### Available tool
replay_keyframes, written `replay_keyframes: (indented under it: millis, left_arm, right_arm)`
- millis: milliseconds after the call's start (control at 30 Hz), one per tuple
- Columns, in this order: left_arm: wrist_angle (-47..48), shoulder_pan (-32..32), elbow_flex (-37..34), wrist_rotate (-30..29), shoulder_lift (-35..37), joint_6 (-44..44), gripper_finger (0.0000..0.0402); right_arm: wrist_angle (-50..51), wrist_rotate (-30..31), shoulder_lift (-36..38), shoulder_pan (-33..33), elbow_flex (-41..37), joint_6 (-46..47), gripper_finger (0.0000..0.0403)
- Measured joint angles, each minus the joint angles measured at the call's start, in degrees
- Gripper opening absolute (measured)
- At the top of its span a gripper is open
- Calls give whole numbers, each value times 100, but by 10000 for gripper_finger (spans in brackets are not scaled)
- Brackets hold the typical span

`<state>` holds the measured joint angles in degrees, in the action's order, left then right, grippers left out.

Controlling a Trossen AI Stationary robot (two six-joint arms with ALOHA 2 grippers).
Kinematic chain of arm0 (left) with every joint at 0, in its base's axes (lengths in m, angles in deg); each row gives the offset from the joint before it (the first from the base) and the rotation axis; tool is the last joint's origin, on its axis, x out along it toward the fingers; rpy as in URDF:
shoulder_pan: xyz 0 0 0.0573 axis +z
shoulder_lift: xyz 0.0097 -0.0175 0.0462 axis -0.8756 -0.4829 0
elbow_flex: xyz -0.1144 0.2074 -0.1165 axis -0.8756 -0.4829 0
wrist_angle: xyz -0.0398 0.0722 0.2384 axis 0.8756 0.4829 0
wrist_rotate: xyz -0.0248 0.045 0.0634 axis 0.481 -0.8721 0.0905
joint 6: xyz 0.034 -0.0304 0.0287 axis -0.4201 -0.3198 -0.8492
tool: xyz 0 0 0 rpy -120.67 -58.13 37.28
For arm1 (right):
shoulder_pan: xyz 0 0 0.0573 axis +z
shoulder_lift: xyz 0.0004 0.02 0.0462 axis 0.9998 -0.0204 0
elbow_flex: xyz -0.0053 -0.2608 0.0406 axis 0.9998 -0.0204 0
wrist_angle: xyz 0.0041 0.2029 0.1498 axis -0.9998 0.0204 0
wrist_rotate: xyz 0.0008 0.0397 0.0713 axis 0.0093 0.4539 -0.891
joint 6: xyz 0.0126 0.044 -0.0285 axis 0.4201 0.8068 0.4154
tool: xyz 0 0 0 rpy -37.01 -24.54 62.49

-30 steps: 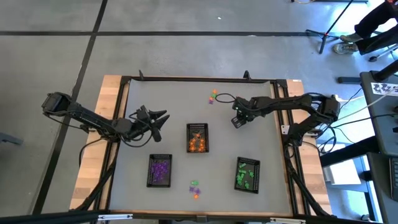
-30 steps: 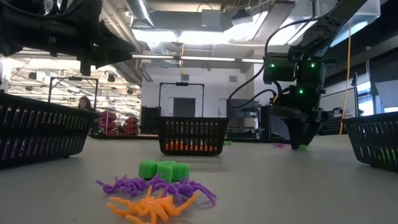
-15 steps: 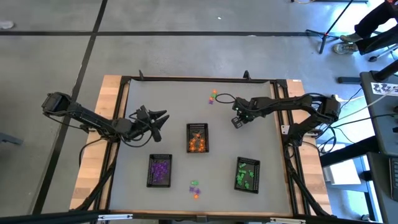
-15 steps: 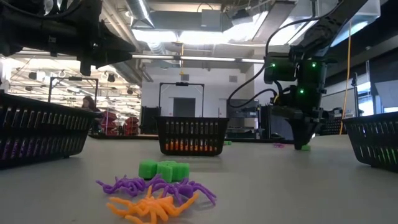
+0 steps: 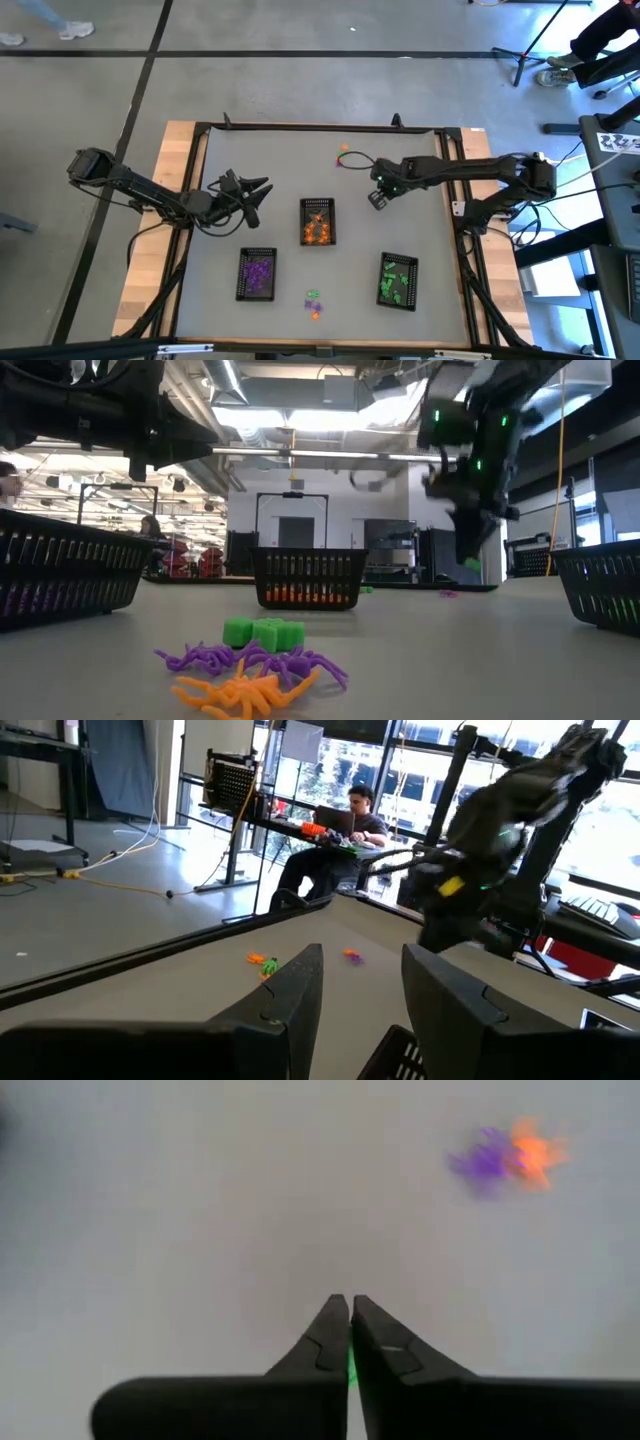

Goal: Sort Halloween decoration
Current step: Put the green skeleton toy into the bottom right black bin

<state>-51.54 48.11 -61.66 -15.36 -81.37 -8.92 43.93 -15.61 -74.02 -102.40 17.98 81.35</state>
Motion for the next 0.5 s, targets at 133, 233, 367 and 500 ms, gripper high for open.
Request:
replay_keyframes:
  millis: [133,233,367,500]
  left_arm:
    - [0,0,0,1,0,0,131]
    - [0,0,0,2,0,0,131]
    - [0,0,2,2,0,0,131]
    - [0,0,2,2,0,17,131]
  right_arm:
    - [152,-310,166,801,188,-95,1]
    - [106,-674,285,1603,208,31,1]
    - [110,-939,282,2829,208,494,1]
    - [94,-952,282,3896,208,1321,2]
